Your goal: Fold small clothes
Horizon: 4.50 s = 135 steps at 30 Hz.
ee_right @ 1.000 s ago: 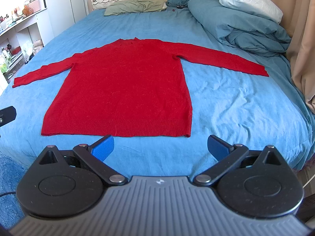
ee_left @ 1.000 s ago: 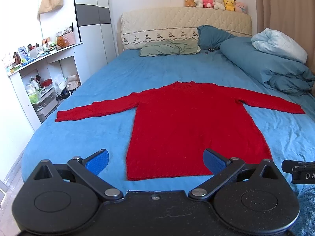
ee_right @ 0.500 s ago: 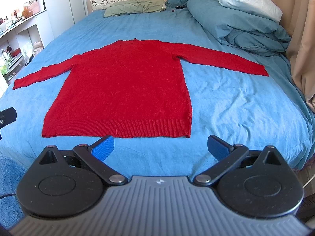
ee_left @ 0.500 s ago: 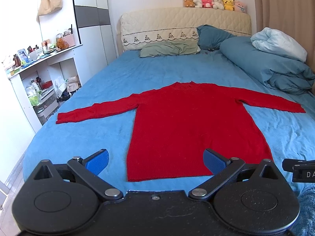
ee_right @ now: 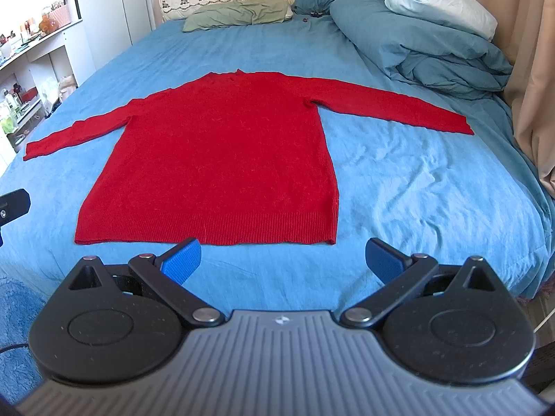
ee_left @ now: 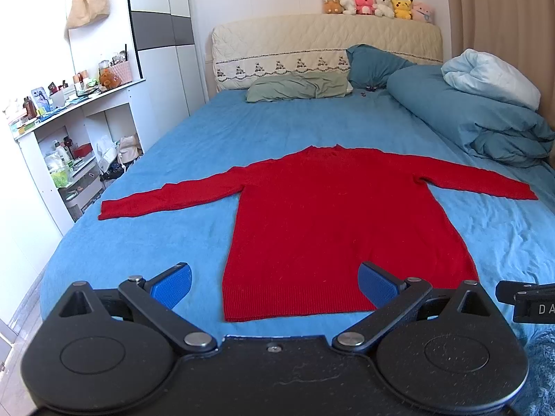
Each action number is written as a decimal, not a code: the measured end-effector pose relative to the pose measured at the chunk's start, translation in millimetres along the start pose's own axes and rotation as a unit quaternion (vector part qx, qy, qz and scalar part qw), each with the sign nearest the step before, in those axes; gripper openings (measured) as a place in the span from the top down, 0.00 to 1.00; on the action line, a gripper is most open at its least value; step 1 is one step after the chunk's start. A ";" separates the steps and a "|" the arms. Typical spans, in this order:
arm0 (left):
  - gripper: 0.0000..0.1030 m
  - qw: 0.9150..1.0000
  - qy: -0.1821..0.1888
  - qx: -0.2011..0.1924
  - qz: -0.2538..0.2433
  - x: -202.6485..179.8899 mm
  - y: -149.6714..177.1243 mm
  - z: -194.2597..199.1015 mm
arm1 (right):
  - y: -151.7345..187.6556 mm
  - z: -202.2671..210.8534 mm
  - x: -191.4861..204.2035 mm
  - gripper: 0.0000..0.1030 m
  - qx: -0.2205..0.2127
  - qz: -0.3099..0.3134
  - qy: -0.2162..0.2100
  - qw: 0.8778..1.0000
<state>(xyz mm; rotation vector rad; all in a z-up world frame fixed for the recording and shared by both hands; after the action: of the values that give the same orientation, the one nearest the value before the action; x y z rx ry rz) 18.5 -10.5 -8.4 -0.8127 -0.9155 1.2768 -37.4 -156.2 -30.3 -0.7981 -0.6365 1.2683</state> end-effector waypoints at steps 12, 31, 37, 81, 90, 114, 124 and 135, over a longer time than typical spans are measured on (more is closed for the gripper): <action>0.00 1.000 0.000 0.000 0.001 -1.1 -1.2 0.1 | 0.4 -0.4 0.0 0.00 -0.001 -0.002 0.001 1.000; 0.00 1.000 0.000 -0.001 0.007 2.0 -1.8 1.4 | -4.0 0.9 3.3 0.00 -0.004 -0.002 0.001 1.000; 0.00 1.000 -0.002 -0.003 0.009 3.3 -1.3 2.7 | -6.7 4.8 5.8 0.00 -0.008 -0.004 0.001 1.000; 0.00 0.969 0.199 0.140 -0.036 -299.8 -100.8 -524.7 | -70.6 -383.9 -335.5 0.07 -0.102 -0.277 0.262 0.919; 0.00 0.965 0.163 0.201 -0.042 -318.8 -83.0 -554.8 | -77.6 -405.3 -378.4 0.59 -0.099 -0.290 0.310 0.900; 0.00 0.986 0.073 0.140 0.049 -12.8 -165.9 -552.4 | -300.2 -427.3 -44.8 0.81 -0.162 -0.214 -0.081 0.960; 0.01 0.980 0.045 0.170 0.096 80.2 -91.4 -551.1 | -159.6 -510.1 152.4 0.81 -0.030 0.031 -0.180 0.983; 0.04 0.960 0.144 0.191 0.142 31.3 -90.4 -550.3 | -148.9 -466.4 129.0 0.13 -0.057 0.129 -0.165 0.976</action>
<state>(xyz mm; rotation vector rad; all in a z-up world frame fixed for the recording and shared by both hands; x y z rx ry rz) 556.2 7.5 -158.7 -0.8108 -0.3084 1.4776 443.9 -123.3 -183.7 -0.7890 -0.8993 1.6333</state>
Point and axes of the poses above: each gripper's, at about its wrist camera, not at the fingertips, and z roughly against the way its jaws point, x to its left, y to its underside, the point moved 3 cm from there along -z, roughly the way its jaws point, and after that the axes turned 10 degrees about -x, right-handed, at the moved point
